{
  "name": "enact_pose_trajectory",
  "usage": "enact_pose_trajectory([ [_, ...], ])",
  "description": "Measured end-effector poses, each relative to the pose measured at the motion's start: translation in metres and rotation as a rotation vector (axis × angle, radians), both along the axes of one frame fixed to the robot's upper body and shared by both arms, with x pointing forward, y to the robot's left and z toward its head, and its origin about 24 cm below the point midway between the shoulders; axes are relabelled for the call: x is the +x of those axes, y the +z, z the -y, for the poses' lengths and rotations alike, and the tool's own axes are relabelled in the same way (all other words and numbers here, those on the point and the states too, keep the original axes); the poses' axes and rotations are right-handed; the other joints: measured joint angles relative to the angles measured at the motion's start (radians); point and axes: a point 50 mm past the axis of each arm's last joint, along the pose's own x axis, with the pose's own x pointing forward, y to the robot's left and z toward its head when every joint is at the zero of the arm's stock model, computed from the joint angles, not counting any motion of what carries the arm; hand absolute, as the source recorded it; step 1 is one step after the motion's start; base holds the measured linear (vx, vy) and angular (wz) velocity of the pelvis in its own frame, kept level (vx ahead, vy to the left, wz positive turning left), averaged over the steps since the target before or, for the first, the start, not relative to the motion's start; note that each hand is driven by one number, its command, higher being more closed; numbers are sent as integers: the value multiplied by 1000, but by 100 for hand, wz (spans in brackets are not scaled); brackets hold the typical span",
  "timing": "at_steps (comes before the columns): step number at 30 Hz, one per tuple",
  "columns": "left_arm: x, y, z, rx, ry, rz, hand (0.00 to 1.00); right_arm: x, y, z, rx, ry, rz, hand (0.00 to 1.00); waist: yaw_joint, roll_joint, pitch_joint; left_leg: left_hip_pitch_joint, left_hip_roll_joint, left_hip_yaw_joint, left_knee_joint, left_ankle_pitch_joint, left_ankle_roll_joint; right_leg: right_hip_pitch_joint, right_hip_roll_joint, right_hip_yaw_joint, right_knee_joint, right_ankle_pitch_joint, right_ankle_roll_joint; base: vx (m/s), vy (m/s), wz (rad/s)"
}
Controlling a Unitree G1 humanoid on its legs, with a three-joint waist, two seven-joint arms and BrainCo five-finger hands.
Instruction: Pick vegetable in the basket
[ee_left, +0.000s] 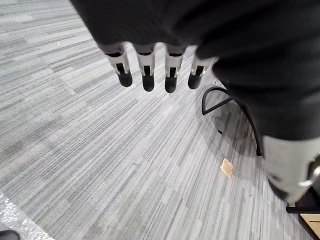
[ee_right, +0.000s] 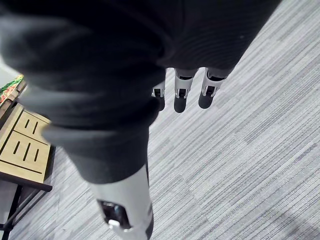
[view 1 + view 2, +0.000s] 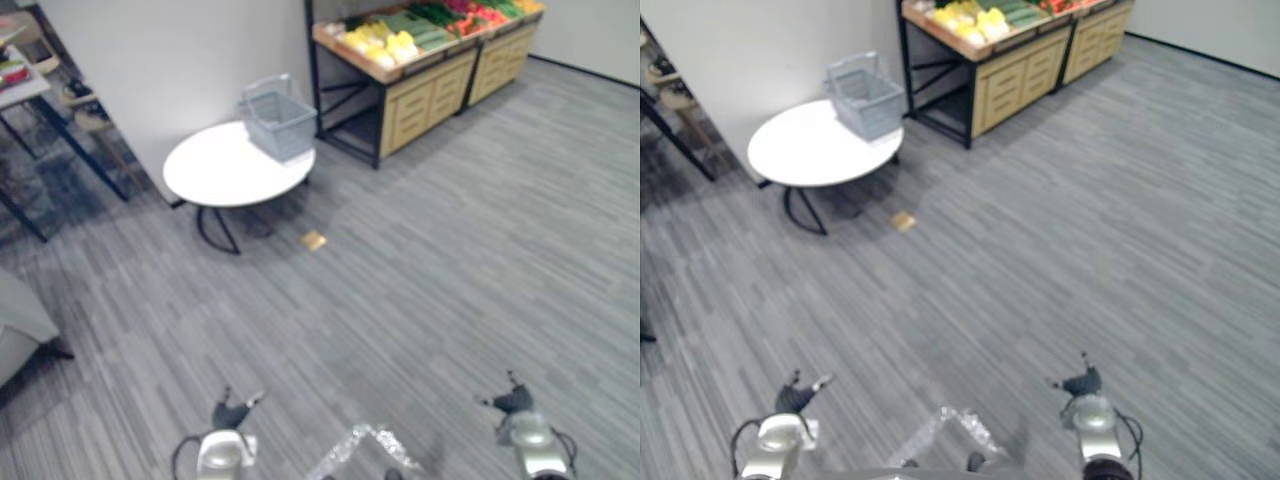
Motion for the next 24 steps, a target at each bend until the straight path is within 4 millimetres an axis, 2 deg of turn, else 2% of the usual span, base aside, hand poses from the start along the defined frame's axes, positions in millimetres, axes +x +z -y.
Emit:
enact_pose_trajectory([
  [5, -3, 2, -8, -6, 47, 12, 0, -10, 0, 10, -7, -45, -5, 0, -2, 2, -1, 1, 3, 0, 0, -4, -5, 0, 2, -1, 4, -9, -2, 0, 0, 0],
  [10, -5, 1, -8, -10, 50, 10, 0, -10, 0, 10, -7, -47, -4, 0, -5, 4, -2, -1, 5, 5, 12, -12, -16, 1, 2, 0, 8, -11, -2, -1, -1, -1],
  [15, -7, -1, -5, -42, 76, 15, 0, -10, 1, 12, 6, -68, 9, 0, -8, 15, -2, -24, 8, 14, 30, -20, -14, -53, -3, 0, 94, -56, -7, -32, -22, -2],
  [22, -3, -1, -3, -48, 73, 21, 0, -10, 2, 16, 10, -102, 15, 0, -23, 22, -1, -58, 14, 17, 36, -23, -20, -99, 0, -7, 124, -78, -12, 41, -21, 2],
  [23, -2, 0, -3, -48, 73, 24, 0, -9, 2, 16, 11, -102, 17, 0, -23, 19, 1, -72, 16, 18, 61, -39, -28, -111, -3, -7, 145, -93, -14, 60, -27, 3],
  [24, 0, 1, -3, -63, 87, 38, 0, -8, 2, 15, 13, -100, 19, 0, -23, 9, 10, -120, 24, 31, 172, -86, -41, -127, -9, -4, 183, -122, -19, 38, -45, 11],
])
